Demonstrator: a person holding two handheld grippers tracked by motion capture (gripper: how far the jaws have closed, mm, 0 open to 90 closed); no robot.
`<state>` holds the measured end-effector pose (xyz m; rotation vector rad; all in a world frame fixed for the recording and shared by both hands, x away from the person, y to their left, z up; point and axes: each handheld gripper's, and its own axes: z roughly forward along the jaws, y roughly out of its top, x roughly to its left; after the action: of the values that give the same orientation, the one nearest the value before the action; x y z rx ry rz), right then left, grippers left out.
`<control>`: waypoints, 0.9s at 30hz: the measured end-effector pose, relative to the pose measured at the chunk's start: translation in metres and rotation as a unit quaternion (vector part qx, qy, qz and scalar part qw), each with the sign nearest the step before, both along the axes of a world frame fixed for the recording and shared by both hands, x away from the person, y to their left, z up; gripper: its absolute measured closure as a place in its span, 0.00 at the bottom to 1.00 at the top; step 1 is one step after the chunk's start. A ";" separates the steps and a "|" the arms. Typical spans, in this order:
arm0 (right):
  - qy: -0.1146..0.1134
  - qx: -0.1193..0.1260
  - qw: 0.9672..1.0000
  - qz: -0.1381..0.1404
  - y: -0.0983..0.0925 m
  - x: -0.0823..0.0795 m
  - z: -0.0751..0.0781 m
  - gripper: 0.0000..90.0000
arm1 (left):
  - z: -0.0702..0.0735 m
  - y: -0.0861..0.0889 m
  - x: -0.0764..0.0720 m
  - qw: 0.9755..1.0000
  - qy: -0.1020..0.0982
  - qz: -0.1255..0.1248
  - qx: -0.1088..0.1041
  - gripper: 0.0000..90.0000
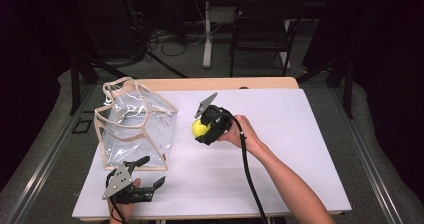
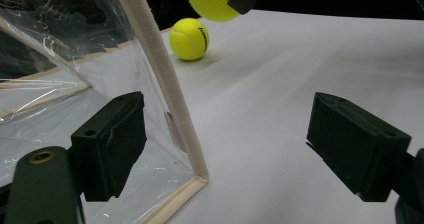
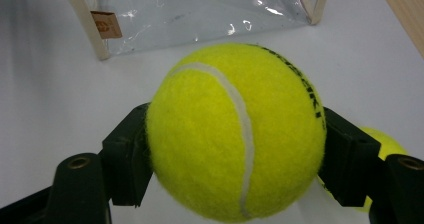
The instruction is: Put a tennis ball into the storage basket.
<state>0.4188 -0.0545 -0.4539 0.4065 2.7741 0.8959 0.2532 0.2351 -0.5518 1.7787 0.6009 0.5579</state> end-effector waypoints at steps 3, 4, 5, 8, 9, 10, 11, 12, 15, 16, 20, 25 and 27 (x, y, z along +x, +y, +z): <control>0.000 0.000 1.000 0.002 0.004 0.001 0.002 0.29 | 0.000 0.001 0.000 1.000 0.000 0.001 0.000 0.17; 0.000 0.000 1.000 0.004 0.005 0.002 0.003 0.29 | 0.000 0.001 0.000 1.000 0.000 0.002 0.001 0.17; 0.001 0.001 1.000 0.005 0.006 0.003 0.004 0.29 | 0.000 0.001 0.001 1.000 -0.001 0.002 0.000 0.17; -0.003 0.003 1.000 0.008 0.009 0.005 0.007 0.29 | 0.000 0.001 0.000 1.000 -0.001 0.002 0.000 0.17; -0.004 0.001 1.000 0.008 0.010 0.005 0.008 0.29 | 0.000 0.001 0.000 1.000 -0.001 0.002 0.000 0.17; -0.005 0.002 1.000 0.009 0.011 0.005 0.009 0.29 | 0.000 0.001 0.000 1.000 -0.001 0.001 -0.001 0.17; -0.006 0.001 1.000 0.009 0.012 0.005 0.010 0.29 | 0.000 0.001 0.000 1.000 0.000 0.001 0.000 0.17; -0.008 0.000 1.000 0.010 0.013 0.006 0.011 0.29 | 0.000 0.001 0.001 1.000 0.000 0.001 -0.002 0.17; -0.010 0.001 1.000 0.014 0.017 0.007 0.015 0.29 | 0.000 0.001 0.001 1.000 -0.001 0.000 0.001 0.17; -0.013 -0.001 1.000 0.015 0.018 0.008 0.018 0.29 | 0.000 0.001 0.001 1.000 -0.001 0.000 0.000 0.17; -0.019 0.004 1.000 0.019 0.023 0.010 0.026 0.29 | 0.001 0.003 0.000 1.000 -0.002 0.003 -0.002 0.17; -0.022 0.003 0.999 0.025 0.031 0.013 0.033 0.29 | 0.002 0.003 0.000 1.000 -0.003 0.003 -0.003 0.17; -0.020 0.000 0.999 0.027 0.034 0.014 0.034 0.29 | 0.002 0.004 0.000 1.000 -0.003 0.005 -0.007 0.17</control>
<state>0.4331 -0.0206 -0.4202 0.3117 2.7599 0.9059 0.2531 0.2387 -0.5502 1.7622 0.6076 0.5640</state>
